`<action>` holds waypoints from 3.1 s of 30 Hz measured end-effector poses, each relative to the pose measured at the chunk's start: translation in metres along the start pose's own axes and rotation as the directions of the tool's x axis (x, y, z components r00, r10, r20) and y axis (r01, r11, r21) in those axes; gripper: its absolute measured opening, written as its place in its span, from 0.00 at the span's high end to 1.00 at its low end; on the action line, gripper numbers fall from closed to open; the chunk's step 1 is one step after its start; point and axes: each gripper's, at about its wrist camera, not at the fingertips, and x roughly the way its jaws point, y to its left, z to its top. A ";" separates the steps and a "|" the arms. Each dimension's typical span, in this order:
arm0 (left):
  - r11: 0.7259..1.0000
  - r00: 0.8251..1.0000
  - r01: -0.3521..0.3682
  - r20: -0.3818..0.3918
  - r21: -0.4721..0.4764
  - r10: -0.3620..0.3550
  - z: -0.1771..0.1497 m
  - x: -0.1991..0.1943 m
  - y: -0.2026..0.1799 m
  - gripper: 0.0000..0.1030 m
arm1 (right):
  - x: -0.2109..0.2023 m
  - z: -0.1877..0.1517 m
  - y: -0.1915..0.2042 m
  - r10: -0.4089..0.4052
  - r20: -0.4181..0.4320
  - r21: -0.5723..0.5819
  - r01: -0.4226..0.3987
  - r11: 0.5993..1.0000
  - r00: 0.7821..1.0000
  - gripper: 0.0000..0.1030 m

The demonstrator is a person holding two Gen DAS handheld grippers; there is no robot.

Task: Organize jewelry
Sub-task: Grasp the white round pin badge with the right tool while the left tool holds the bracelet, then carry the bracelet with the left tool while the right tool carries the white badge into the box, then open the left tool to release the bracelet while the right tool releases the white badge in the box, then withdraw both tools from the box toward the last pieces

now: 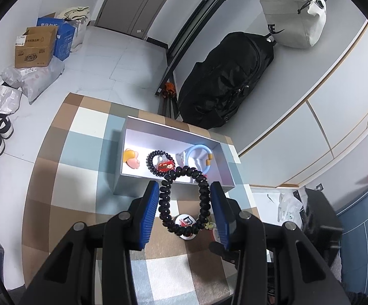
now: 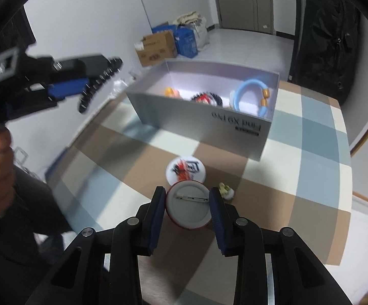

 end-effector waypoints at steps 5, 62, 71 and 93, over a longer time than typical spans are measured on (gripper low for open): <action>1.000 1.000 0.003 0.009 -0.027 -0.003 0.008 0.004 0.002 0.65 | -0.016 0.009 -0.001 0.049 0.069 0.032 -0.052 0.998 0.996 0.67; 0.989 0.984 -0.139 -0.117 -0.054 0.132 0.044 0.087 0.002 0.42 | -0.001 0.090 -0.082 0.085 0.232 0.367 -0.168 0.915 0.969 0.47; 0.985 0.981 -0.171 -0.091 0.020 0.172 0.042 0.077 -0.012 0.42 | -0.010 0.083 -0.091 0.022 0.251 0.393 -0.123 0.911 0.968 0.30; 0.933 0.943 -0.332 0.048 0.140 0.328 0.011 0.048 -0.032 0.39 | -0.047 0.048 -0.076 -0.093 0.262 0.322 0.004 0.947 0.960 0.02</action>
